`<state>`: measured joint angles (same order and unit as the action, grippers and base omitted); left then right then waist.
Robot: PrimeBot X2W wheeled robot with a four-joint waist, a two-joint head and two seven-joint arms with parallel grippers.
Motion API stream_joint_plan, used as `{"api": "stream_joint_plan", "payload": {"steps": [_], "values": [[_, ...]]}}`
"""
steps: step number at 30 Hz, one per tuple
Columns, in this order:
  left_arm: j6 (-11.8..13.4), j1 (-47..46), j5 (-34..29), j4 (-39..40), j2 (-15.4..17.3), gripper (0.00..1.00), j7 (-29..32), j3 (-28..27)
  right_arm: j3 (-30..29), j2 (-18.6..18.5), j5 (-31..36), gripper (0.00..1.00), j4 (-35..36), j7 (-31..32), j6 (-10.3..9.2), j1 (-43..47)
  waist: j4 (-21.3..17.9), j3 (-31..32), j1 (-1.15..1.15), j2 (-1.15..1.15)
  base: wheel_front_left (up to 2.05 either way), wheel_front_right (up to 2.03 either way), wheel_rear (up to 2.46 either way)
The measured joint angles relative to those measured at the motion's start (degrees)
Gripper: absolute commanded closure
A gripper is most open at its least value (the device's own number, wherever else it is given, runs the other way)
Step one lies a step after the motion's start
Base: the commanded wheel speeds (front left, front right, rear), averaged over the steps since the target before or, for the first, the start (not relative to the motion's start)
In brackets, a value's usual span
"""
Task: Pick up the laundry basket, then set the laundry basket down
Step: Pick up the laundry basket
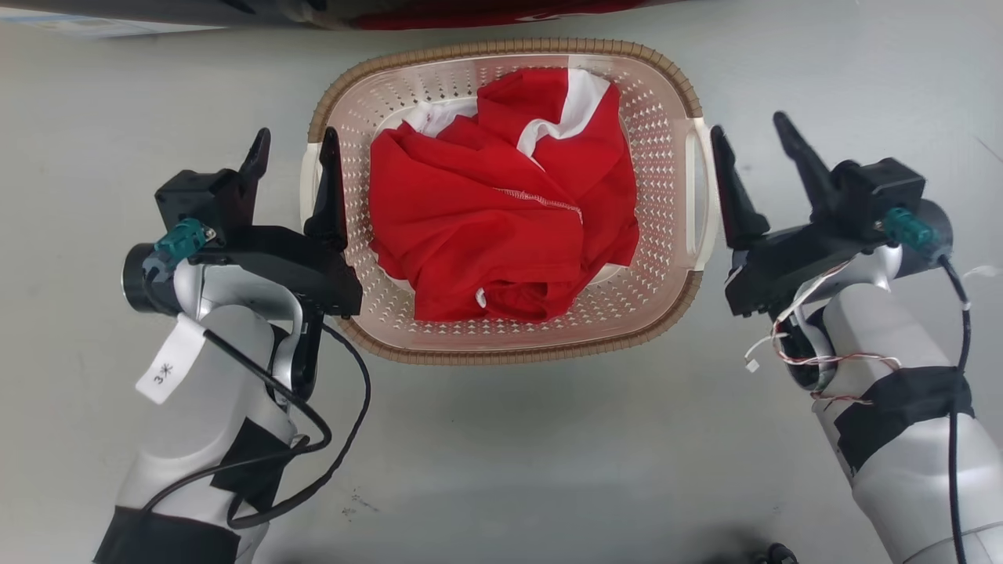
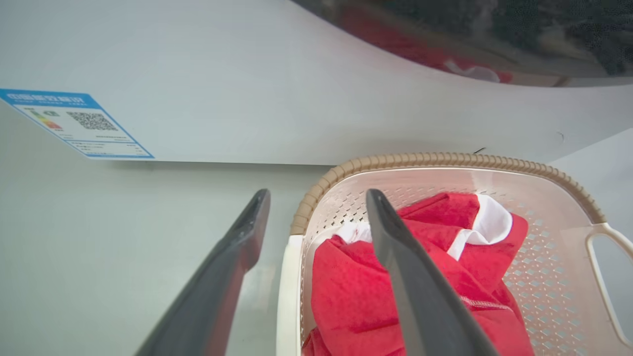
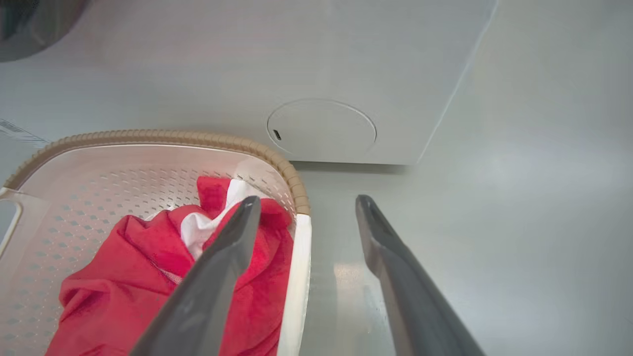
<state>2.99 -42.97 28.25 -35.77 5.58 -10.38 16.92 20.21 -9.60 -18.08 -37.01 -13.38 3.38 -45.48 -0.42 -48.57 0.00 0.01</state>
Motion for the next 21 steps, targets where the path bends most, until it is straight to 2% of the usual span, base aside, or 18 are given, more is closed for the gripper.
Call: {"api": "stream_joint_plan", "payload": {"steps": [21], "values": [[-2.7,-5.1,1.0,-16.3,-1.0,0.0,3.8,0.7,3.3,3.5,-0.1,0.0,-15.3,3.5,1.87,-5.7,-0.5,-4.1,0.0,0.0,0.0,0.0,0.0]]}}
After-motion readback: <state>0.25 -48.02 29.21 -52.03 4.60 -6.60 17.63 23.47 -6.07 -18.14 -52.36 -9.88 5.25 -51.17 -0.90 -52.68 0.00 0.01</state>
